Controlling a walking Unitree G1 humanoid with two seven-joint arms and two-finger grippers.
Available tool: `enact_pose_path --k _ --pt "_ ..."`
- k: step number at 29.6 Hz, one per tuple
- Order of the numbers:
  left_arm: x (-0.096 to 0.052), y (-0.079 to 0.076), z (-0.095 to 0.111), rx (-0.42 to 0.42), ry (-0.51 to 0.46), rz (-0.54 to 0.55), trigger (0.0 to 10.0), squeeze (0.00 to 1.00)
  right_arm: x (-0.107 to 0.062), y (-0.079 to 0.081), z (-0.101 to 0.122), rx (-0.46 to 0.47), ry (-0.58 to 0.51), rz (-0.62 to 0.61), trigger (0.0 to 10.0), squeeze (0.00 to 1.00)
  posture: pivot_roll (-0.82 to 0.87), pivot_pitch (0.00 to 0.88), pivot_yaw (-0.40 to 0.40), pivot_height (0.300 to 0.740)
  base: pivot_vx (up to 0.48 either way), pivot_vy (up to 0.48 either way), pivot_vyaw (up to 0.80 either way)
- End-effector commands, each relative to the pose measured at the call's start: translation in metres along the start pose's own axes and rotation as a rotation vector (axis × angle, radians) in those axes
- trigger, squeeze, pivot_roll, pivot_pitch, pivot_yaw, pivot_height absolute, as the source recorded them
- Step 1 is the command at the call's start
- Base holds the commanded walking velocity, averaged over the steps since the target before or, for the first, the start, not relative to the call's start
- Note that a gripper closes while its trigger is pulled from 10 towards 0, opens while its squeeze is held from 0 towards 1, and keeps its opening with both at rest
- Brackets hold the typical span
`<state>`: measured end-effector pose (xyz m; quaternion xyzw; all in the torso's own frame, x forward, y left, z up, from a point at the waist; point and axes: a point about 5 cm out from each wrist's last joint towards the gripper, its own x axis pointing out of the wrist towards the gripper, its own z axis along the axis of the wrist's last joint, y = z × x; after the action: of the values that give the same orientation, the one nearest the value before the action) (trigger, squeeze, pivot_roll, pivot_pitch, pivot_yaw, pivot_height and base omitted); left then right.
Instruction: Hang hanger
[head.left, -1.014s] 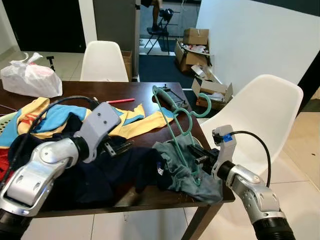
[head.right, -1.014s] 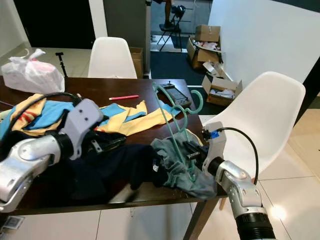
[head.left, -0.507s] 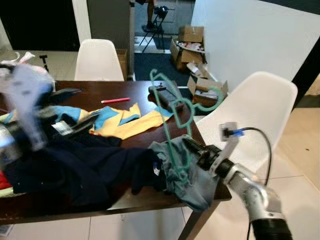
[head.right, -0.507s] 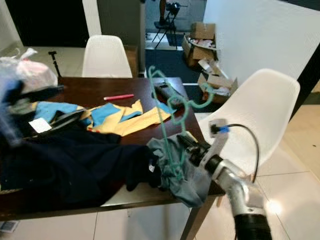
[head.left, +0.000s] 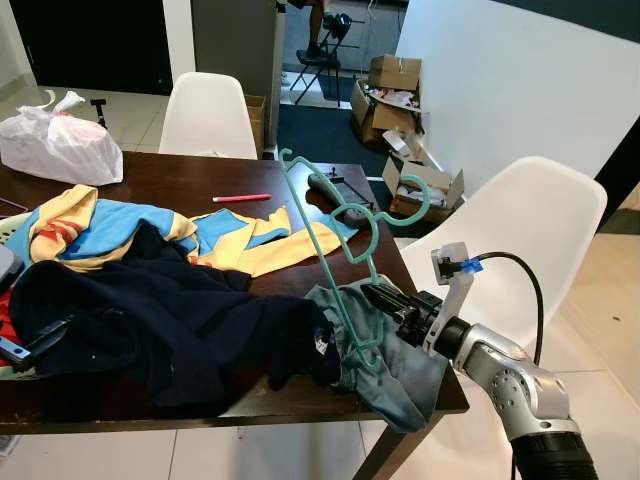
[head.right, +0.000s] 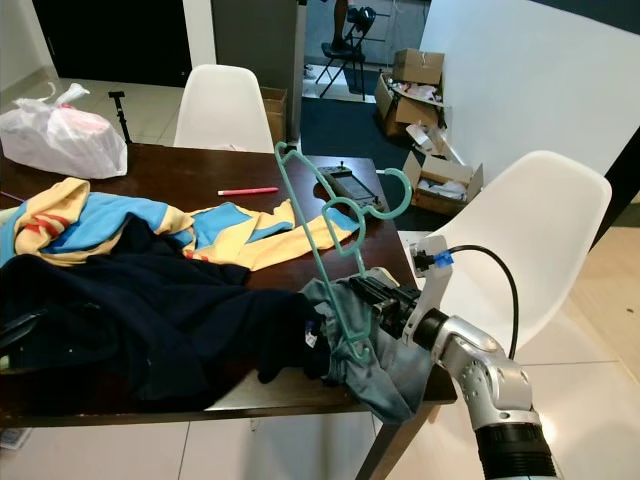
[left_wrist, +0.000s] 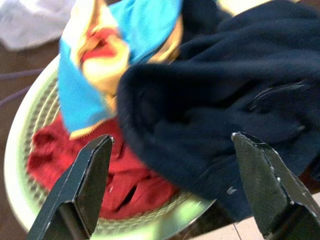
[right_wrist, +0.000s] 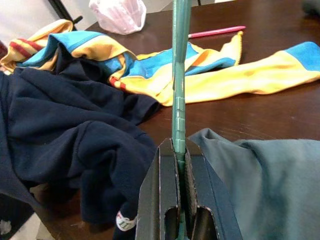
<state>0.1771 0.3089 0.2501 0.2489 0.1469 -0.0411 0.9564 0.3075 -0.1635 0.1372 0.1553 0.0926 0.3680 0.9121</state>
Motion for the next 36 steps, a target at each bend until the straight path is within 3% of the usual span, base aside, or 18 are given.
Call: enact_pose_path --k 1,4,12,14,16,21,28,36 --pt "-0.003 0.002 0.0 -0.015 0.007 0.028 10.0 0.0 -0.001 -0.002 -0.001 -0.004 0.027 0.001 10.0 0.0 0.18 0.0 -0.143 0.74 0.0 0.0 0.0" --pt "-0.001 0.015 -0.006 -0.039 0.008 0.13 10.0 0.0 0.001 0.0 0.0 -0.011 0.034 0.017 10.0 0.0 0.18 0.0 -0.148 0.74 0.0 0.0 0.0" --pt "0.012 0.026 0.0 -0.093 -0.091 0.21 10.0 0.0 0.0 0.0 0.0 -0.015 0.029 0.019 10.0 0.0 0.17 0.0 -0.141 0.74 0.0 0.0 0.0" --pt "0.017 0.029 0.001 -0.114 -0.121 0.23 10.0 0.0 -0.001 0.0 0.0 -0.015 0.026 0.019 10.0 0.0 0.15 0.0 -0.138 0.74 0.0 0.0 0.0" --pt "0.032 0.032 0.001 -0.187 -0.165 0.247 10.0 0.0 -0.003 0.001 0.001 -0.017 0.022 0.017 10.0 0.0 0.14 0.0 -0.136 0.74 0.0 0.0 0.0" --pt "0.043 0.029 0.0 -0.23 -0.177 0.234 10.0 0.0 -0.004 0.001 0.002 -0.019 0.021 0.013 10.0 0.0 0.13 0.0 -0.132 0.74 0.0 0.0 0.0" --pt "0.06 0.018 -0.012 -0.287 -0.113 0.195 10.0 0.0 -0.01 -0.001 0.002 -0.023 0.028 -0.008 10.0 0.0 0.11 0.0 -0.126 0.74 0.0 0.0 0.0" --pt "0.063 0.011 -0.011 -0.303 -0.117 0.162 10.0 0.0 -0.012 -0.003 0.001 -0.026 0.03 -0.022 10.0 0.0 0.11 0.0 -0.124 0.74 0.0 0.0 0.0"
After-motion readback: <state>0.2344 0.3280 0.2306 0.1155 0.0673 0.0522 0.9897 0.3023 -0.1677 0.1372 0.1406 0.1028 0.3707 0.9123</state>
